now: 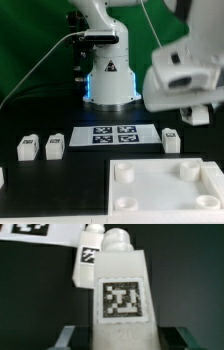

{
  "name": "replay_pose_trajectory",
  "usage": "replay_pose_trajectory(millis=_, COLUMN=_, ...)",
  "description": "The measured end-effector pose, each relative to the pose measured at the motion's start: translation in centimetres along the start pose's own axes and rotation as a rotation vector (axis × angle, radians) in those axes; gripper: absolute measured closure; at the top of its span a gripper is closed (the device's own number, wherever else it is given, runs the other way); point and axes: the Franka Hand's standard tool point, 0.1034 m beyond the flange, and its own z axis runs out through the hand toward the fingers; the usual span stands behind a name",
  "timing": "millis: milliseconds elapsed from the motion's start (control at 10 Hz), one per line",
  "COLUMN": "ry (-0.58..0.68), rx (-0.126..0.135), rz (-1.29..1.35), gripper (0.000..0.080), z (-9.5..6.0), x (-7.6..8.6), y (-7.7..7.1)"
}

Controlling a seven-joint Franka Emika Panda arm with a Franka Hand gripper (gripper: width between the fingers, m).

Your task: Assemble one leg

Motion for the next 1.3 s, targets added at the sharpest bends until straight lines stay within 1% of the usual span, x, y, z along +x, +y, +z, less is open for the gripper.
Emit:
replay_pose_trajectory(millis=100, ry=0.125, rx=-0.005, rz=0.002, gripper=0.0508, z=-2.6, x=-0.1, y=0.1)
replay_pose_trajectory(millis=200, ry=0.243, rx=-0.007, rz=0.001, gripper=0.0508, z=-2.2, x=0.1, y=0.0)
replay_pose_trajectory(millis=300, ry=0.310, rx=-0.009, rz=0.001, gripper=0.0508, z=-1.8, x=0.1, y=0.1)
replay_pose_trajectory(millis=400, ry=0.417, rx=-0.010, rz=-0.002, gripper=0.0508, z=-2.4, x=0.5, y=0.2)
replay_pose_trajectory(millis=500, ry=0.494, rx=-0.011, rz=-0.005, gripper=0.0508, z=-2.5, x=0.5, y=0.2)
replay_pose_trajectory(millis=600, ry=0.587, rx=-0.025, rz=-0.051, gripper=0.0508, z=-3.6, x=0.7, y=0.9)
replay_pose_trajectory(millis=700, ry=0.668, rx=-0.040, rz=-0.066, gripper=0.0508, z=-8.1, x=1.0, y=2.9)
replay_pose_trajectory(millis=800, ry=0.776, rx=-0.045, rz=-0.059, gripper=0.0508, z=-11.6, x=2.2, y=3.6)
replay_pose_trajectory(millis=900, ry=0.899, rx=-0.047, rz=-0.063, gripper=0.0508, z=-13.2, x=3.2, y=3.8)
replay_pose_trajectory(millis=1000, ry=0.999, rx=-0.063, rz=-0.078, gripper=0.0508, z=-13.9, x=3.4, y=4.0)
replay_pose_trajectory(millis=1100, ry=1.063, rx=-0.057, rz=-0.073, gripper=0.0508, z=-13.5, x=3.3, y=4.1)
replay_pose_trajectory(millis=1200, ry=1.172, rx=-0.057, rz=-0.076, gripper=0.0508, z=-13.9, x=3.3, y=4.1)
replay_pose_trajectory(millis=1300, ry=1.239, rx=-0.055, rz=-0.076, gripper=0.0508, z=-13.6, x=3.4, y=4.3)
